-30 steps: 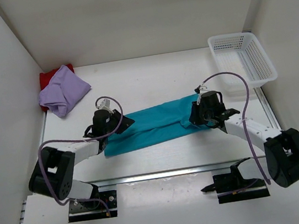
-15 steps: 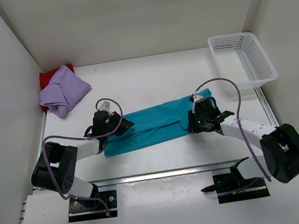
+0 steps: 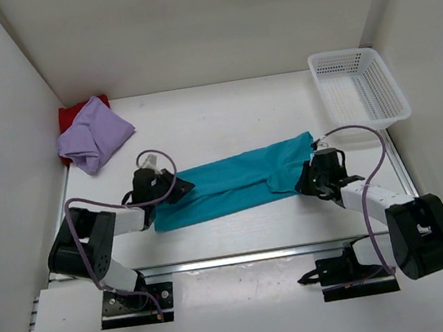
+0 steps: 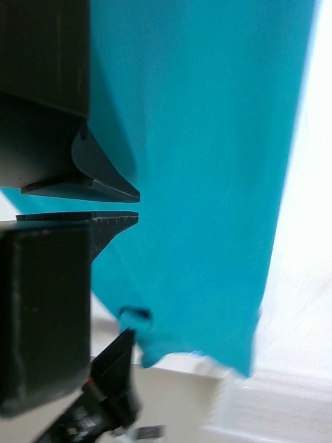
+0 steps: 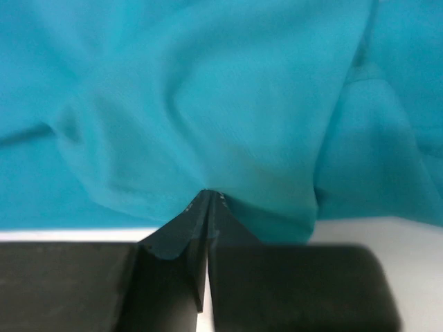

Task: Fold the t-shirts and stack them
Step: Rotate the tshirt 90 degrees

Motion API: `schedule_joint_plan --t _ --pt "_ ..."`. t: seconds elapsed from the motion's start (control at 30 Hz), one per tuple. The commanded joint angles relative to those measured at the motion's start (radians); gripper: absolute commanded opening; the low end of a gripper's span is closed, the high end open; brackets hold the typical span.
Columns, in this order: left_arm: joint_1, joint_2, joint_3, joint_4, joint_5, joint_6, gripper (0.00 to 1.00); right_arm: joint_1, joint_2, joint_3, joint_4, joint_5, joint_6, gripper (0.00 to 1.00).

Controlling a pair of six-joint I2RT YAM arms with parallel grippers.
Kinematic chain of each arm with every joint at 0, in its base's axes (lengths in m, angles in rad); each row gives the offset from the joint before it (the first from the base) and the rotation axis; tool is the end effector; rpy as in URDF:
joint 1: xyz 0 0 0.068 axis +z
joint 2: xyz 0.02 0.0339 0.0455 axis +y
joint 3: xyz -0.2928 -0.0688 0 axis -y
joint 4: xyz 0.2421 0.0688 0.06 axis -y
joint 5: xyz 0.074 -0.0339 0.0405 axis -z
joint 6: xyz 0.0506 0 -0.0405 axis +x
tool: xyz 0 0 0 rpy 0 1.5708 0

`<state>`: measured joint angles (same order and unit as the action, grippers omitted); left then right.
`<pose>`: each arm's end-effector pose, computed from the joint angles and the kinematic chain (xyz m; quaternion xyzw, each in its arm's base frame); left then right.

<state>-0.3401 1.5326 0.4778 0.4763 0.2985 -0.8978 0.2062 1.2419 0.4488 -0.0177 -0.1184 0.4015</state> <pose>0.2617 -0.1084 0.1582 -0.1713 0.8555 -0.3796 0.3075 0.2177 0.0516 0.1701 0.0685 0.9248 0.1632 0.3369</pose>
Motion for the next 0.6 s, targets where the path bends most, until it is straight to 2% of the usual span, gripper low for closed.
schedule_joint_plan --t 0.0,0.17,0.27,0.33,0.4,0.57 --pt "0.111 -0.026 -0.116 0.099 0.062 -0.075 0.21 -0.034 -0.015 -0.081 0.058 -0.010 0.059 0.00" --pt "0.212 -0.124 -0.200 0.055 0.045 -0.049 0.23 -0.007 -0.103 -0.052 0.021 0.000 0.054 0.01" --pt "0.250 -0.196 -0.223 0.050 0.028 -0.038 0.24 0.027 -0.133 0.032 -0.031 0.026 0.048 0.10" --pt "0.230 -0.248 -0.197 -0.028 -0.014 -0.001 0.25 0.027 -0.121 0.065 -0.016 0.030 0.046 0.15" --pt "0.181 -0.330 -0.165 -0.068 -0.079 0.031 0.27 0.007 -0.047 0.088 0.065 0.014 0.057 0.14" --pt "0.086 -0.420 -0.119 -0.148 -0.105 0.092 0.29 0.012 0.210 0.194 0.131 0.003 0.057 0.09"
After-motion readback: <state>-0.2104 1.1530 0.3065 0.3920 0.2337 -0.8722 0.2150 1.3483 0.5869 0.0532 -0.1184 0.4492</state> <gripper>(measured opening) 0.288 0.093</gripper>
